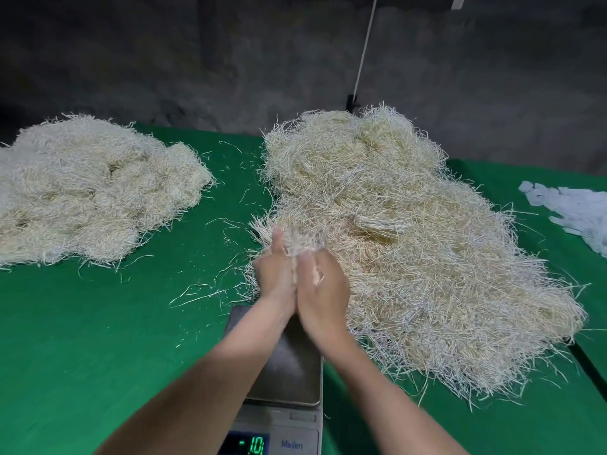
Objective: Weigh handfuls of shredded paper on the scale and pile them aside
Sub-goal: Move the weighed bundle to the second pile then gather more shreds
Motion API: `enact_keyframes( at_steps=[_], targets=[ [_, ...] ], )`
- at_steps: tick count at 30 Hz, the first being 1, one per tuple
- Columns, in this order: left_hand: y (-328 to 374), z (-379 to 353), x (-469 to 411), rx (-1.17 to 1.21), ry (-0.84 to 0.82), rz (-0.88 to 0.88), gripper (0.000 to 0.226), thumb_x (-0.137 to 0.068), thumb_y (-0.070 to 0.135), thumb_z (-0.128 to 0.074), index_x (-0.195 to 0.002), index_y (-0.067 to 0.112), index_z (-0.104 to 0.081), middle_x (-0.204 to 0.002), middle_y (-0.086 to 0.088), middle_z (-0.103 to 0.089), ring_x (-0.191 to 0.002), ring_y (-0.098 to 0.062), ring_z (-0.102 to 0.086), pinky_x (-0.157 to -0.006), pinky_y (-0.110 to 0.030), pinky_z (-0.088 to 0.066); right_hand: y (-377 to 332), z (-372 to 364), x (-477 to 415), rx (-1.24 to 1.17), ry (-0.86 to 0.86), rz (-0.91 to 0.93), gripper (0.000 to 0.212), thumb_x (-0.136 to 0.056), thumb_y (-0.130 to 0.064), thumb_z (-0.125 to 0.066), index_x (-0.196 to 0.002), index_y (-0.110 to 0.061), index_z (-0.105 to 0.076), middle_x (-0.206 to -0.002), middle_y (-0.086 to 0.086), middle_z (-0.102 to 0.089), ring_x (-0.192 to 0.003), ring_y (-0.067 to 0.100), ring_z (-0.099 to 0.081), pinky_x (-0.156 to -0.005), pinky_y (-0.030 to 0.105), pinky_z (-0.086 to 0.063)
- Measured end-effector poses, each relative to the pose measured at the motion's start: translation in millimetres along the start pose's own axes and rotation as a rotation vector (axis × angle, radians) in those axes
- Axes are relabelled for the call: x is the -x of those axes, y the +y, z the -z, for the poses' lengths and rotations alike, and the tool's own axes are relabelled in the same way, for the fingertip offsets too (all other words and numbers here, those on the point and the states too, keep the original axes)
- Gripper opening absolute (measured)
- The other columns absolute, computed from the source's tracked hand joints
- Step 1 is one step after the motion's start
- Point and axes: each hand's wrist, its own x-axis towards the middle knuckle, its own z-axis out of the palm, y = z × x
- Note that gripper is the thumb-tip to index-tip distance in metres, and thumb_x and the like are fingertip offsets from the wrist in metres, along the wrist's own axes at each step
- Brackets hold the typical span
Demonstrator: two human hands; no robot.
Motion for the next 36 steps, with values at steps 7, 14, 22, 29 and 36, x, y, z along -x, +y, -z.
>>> enact_keyframes(
  at_steps=[7,14,22,29,36],
  targets=[
    [1,1,-3,-0.126,-0.021,-0.027,0.033,-0.100,0.024,-0.047,-0.069,0.013,-0.050,-0.040,0.006,-0.040,-0.035,-0.010,-0.041,-0.035,-0.018,-0.030,-3,-8,8,-0.080,0.075,-0.148,0.045,-0.096,-0.036,-0.036,-0.051,-0.027,-0.039,-0.045,-0.006,-0.041,-0.042,0.004,-0.034,-0.045,0.020,-0.024],
    [-6,18,-3,-0.419,-0.006,-0.014,0.040,-0.098,0.044,-0.042,-0.105,0.007,-0.057,-0.062,0.002,-0.049,-0.060,-0.015,-0.051,-0.067,-0.031,-0.042,11,16,-8,-0.282,-0.160,-0.276,0.020,-0.100,-0.030,-0.038,-0.118,-0.025,-0.045,-0.101,-0.011,-0.055,-0.061,-0.009,-0.046,-0.061,0.016,-0.039],
    [8,11,6,-0.260,-0.429,-0.005,0.030,-0.098,0.036,-0.044,-0.096,0.013,-0.063,-0.089,-0.015,-0.070,-0.081,-0.021,-0.069,-0.068,-0.036,-0.055,-12,20,-24,-0.179,-0.212,-0.155,0.026,-0.093,-0.049,-0.046,-0.115,-0.042,-0.058,-0.127,-0.017,-0.055,-0.115,-0.002,-0.052,-0.099,0.029,-0.045],
    [-8,10,19,-0.360,-0.403,-0.171,0.038,-0.091,0.053,-0.048,-0.083,0.016,-0.055,-0.063,0.011,-0.063,-0.055,-0.003,-0.059,-0.049,-0.011,-0.043,1,16,-33,-0.402,0.030,-0.495,0.029,-0.101,-0.035,-0.037,-0.099,-0.016,-0.058,-0.099,0.010,-0.064,-0.086,0.010,-0.062,-0.075,0.029,-0.051],
    [-9,6,9,-0.292,-0.122,-0.143,0.032,-0.097,0.033,-0.051,-0.070,0.017,-0.055,-0.056,0.003,-0.052,-0.053,-0.014,-0.053,-0.050,-0.024,-0.036,-2,14,-7,-0.015,-0.060,-0.113,0.039,-0.103,-0.026,-0.033,-0.064,-0.026,-0.036,-0.058,-0.008,-0.039,-0.052,0.007,-0.034,-0.052,0.023,-0.028]
  ],
)
